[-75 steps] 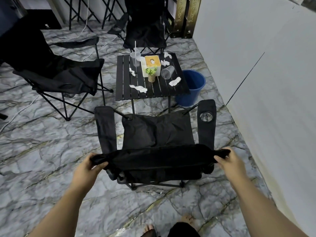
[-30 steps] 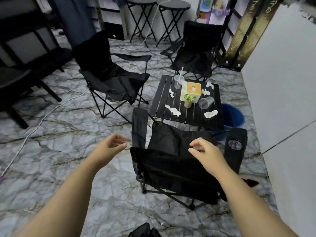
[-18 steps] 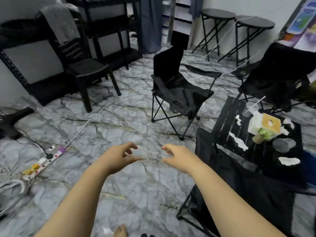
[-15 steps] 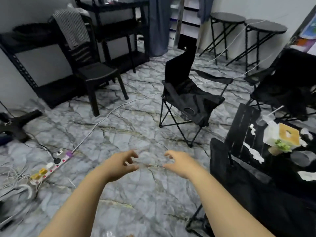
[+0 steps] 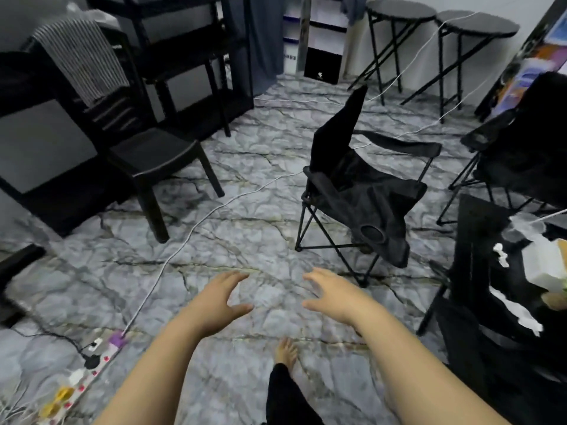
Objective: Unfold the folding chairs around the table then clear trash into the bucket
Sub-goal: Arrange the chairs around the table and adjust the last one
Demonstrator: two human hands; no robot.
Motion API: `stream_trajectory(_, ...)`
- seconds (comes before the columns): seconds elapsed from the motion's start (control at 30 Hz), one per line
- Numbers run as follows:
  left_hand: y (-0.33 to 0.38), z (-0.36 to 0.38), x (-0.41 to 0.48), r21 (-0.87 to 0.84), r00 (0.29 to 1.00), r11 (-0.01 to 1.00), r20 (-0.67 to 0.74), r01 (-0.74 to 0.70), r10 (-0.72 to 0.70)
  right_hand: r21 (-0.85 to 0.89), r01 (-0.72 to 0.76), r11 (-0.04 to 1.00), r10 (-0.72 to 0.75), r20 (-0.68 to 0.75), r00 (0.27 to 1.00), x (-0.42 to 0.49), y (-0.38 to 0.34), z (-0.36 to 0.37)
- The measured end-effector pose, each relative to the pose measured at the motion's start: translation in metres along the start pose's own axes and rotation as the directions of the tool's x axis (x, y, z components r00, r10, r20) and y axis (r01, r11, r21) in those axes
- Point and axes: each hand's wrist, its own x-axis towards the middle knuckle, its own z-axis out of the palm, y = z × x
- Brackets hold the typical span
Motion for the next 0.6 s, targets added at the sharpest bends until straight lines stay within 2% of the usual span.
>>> stream_trajectory(0.2, 0.01, -0.101, 0.133, 0.016, 0.997, 0.997, -0.015, -0.075, 0.076, 0.054, 0.027, 0.998, -0.02, -0.128, 0.992, 0.114, -0.019, -0.107)
stream_trajectory(0.37, 0.03, -0.192, 0.243, 0.047, 0.972, 0.978, -0.115, -0.203, 0.208, 0.141, 0.068, 0.988, -0.026, -0.281, 0.959, 0.2, -0.041, -0.209)
stream_trajectory(0.53, 0.029, -0.249, 0.351, 0.028, 0.948, 0.948, -0.028, -0.316, 0.316, 0.233, 0.048, 0.971, 0.039, -0.354, 0.934, 0.268, -0.048, -0.273)
stream_trajectory(0.6, 0.032, -0.273, 0.402, 0.026, 0.937, 0.937, 0.008, -0.349, 0.349, 0.278, 0.03, 0.96, 0.095, -0.425, 0.9, 0.294, -0.047, -0.294)
